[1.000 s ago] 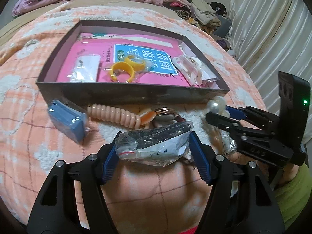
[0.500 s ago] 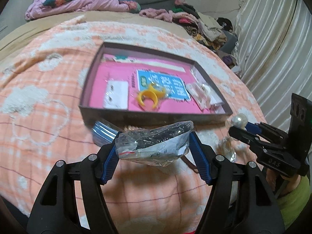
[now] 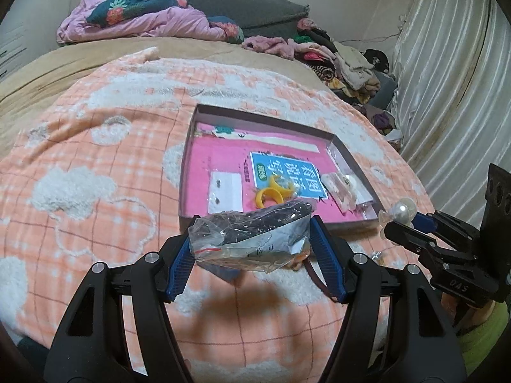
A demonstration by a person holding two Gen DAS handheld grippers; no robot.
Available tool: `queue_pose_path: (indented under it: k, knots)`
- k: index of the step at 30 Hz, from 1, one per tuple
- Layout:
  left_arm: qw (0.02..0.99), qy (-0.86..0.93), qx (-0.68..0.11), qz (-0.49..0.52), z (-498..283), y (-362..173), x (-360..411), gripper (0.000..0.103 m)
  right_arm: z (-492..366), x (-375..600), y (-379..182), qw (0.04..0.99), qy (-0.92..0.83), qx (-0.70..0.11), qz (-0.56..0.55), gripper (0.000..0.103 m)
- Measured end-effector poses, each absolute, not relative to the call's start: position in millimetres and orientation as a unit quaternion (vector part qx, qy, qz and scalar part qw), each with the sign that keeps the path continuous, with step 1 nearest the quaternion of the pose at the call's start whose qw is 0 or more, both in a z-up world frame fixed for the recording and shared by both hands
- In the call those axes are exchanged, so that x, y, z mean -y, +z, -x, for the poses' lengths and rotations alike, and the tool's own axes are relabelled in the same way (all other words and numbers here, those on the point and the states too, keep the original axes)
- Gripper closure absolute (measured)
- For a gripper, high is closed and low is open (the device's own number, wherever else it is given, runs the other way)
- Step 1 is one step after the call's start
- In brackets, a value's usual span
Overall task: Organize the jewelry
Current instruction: 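Carry the bagged item into the box and open the left gripper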
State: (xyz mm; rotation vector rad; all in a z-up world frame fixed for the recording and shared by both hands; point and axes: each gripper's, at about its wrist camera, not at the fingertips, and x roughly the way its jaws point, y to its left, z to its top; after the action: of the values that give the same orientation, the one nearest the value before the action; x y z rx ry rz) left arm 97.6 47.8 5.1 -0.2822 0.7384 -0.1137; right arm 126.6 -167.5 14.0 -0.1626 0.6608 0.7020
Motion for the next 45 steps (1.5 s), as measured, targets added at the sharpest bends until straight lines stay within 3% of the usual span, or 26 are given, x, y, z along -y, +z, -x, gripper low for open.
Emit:
queue_pose_path:
  k: [28, 36, 45]
  knots:
    - [0.934, -0.058, -0.331, 0.118, -150.5, 29.1, -51.5, 0.044, -172.8, 143.5, 71.4, 0.909, 0.326, -0.248, 0.069, 0.064]
    - [0.931, -0.057, -0.342, 0.118, -166.2, 18.1, -44.9, 0.044, -187.8, 156.4, 59.0, 0.912, 0.320, -0.257, 0.006, 0.064]
    - [0.922, -0.051, -0.368, 0.110, -187.6, -2.6, -34.0, 0.044, -202.2, 162.0, 25.2, 0.907, 0.308, -0.288, 0.016, 0.064]
